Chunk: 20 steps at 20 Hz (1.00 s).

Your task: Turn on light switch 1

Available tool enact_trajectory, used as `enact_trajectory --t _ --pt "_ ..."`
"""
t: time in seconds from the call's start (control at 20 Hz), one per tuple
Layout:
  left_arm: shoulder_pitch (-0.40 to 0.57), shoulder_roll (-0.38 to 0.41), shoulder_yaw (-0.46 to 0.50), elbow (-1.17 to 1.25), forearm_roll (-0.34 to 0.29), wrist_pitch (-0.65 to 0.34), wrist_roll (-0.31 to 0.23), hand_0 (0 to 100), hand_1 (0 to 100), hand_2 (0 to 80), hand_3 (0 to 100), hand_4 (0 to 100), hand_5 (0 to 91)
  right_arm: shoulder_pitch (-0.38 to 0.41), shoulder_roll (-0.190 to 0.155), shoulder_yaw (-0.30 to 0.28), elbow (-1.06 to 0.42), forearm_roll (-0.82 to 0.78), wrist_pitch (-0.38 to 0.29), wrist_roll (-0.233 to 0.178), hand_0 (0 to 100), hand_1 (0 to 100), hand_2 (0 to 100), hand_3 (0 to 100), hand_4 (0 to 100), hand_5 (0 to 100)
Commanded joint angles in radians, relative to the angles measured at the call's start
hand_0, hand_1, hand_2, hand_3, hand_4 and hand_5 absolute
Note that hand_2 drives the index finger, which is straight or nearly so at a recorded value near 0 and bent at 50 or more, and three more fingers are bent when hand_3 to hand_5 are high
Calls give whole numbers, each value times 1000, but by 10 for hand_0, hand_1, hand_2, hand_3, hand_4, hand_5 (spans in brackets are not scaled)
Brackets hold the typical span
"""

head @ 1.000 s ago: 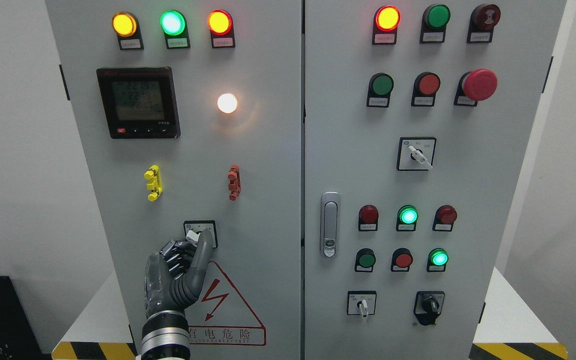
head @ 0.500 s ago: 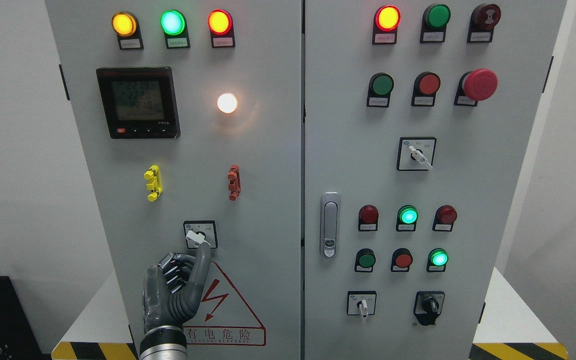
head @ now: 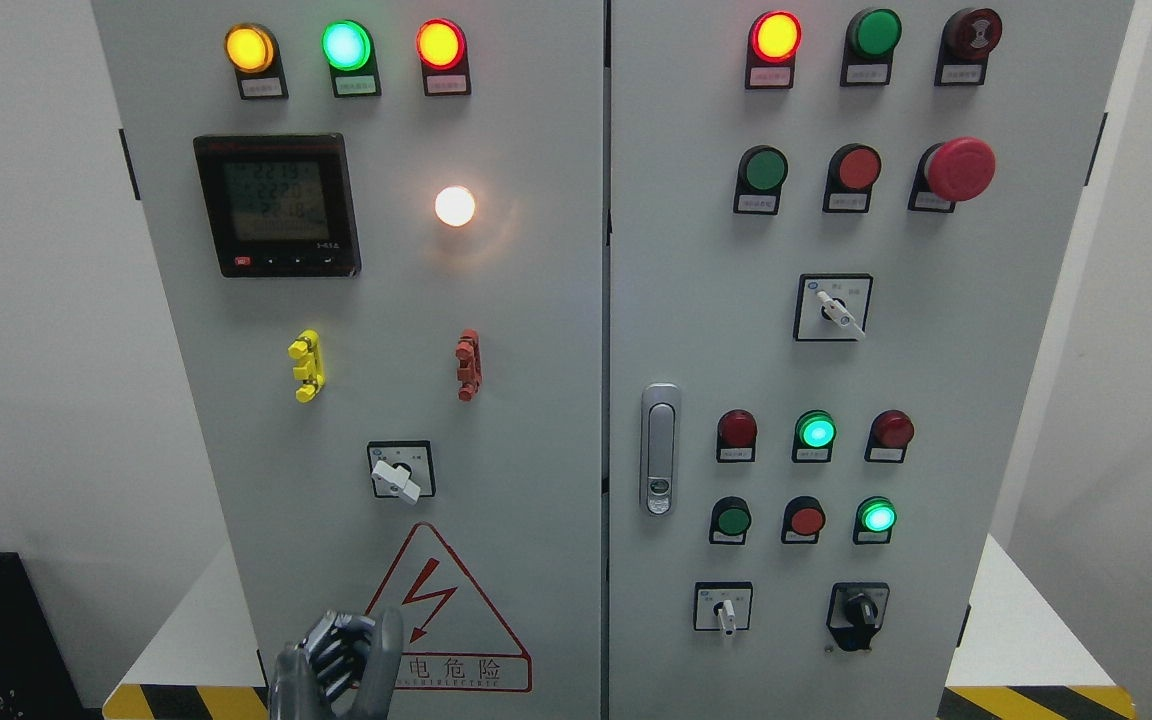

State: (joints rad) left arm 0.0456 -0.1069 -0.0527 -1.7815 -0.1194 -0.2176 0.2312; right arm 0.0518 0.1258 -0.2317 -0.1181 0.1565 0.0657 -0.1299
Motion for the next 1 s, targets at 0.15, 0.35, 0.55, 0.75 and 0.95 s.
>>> enact_trajectory --t 0.15,0.35,0.55,0.75,0.95 --pt "184 59 119 767 35 -410 -59 46 283 520 950 983 816 0 0 0 0 0 0 -1 307 0 0 0 0 0" --pt "163 99 128 1200 55 -480 -101 41 245 425 841 900 636 0 0 0 0 0 0 -1 307 0 0 0 0 0" --pt "100 111 129 1590 70 -467 -115 28 243 360 742 803 510 0 0 0 0 0 0 -1 307 0 0 0 0 0" --pt "76 147 119 1797 75 -260 -235 45 232 287 619 669 228 0 0 0 0 0 0 -1 307 0 0 0 0 0" --pt "85 168 119 1803 76 12 -430 60 169 29 176 307 0 0 0 0 0 0 0 -1 308 0 0 0 0 0"
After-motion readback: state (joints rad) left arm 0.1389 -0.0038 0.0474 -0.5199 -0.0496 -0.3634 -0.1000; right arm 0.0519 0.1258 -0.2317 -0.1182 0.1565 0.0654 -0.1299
